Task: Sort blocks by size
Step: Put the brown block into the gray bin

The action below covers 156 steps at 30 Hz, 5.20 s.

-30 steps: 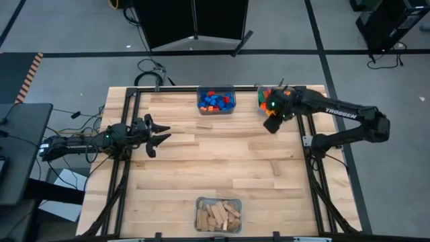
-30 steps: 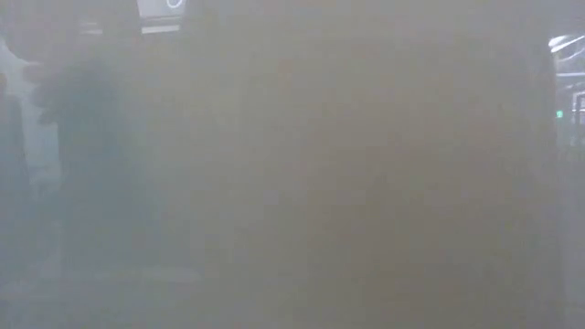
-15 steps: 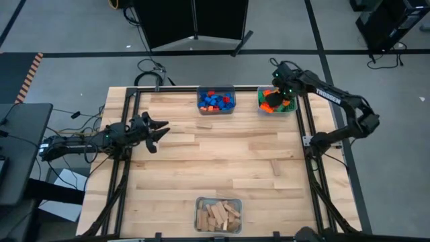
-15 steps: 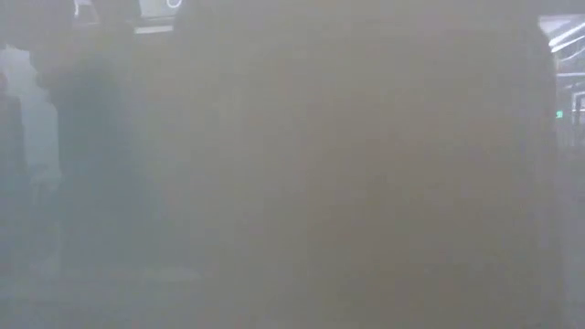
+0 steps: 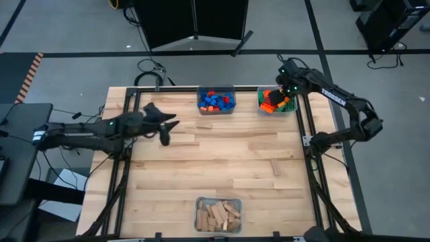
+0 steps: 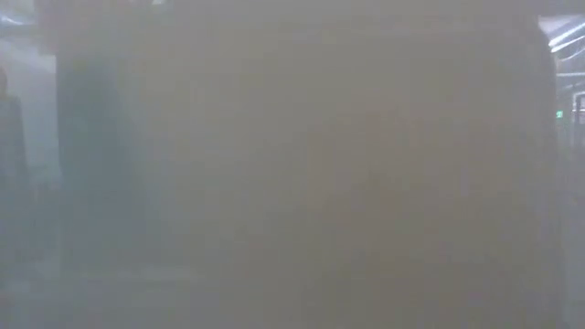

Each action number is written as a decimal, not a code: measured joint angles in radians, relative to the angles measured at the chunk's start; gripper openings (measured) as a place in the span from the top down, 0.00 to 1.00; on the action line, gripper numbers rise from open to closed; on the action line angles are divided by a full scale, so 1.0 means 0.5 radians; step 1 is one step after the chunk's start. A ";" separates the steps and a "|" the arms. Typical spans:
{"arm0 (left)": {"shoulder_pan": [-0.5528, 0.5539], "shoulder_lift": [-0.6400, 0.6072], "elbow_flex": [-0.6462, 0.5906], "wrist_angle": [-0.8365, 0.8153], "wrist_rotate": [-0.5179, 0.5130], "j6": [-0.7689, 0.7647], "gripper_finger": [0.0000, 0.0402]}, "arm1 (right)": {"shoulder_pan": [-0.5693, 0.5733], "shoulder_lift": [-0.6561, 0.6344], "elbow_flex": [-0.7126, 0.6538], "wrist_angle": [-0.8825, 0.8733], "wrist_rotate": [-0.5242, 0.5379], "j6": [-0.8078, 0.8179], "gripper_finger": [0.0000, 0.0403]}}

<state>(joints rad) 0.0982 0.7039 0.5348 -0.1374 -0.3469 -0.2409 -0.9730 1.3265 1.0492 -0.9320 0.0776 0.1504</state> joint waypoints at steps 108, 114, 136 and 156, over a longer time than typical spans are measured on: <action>0.468 2.566 1.597 -1.291 0.614 1.153 0.69 | 0.403 -0.583 -0.001 -0.151 -0.265 0.069 0.48; 0.446 2.567 1.631 -1.351 0.577 1.093 0.74 | 0.403 -0.583 -0.001 -0.151 -0.264 0.085 0.48; 0.034 2.228 1.973 -1.945 0.613 0.384 0.74 | 0.545 -0.603 -0.012 -0.413 -0.229 0.630 0.48; -0.852 2.078 1.975 -1.543 0.250 -2.168 0.74 | 1.417 -0.981 -0.452 -0.564 -0.105 1.159 0.48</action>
<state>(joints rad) -0.3278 1.7428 1.5223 -0.9091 -0.2218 -1.3250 -0.2644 0.8360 0.8232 -1.2138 0.0251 0.7300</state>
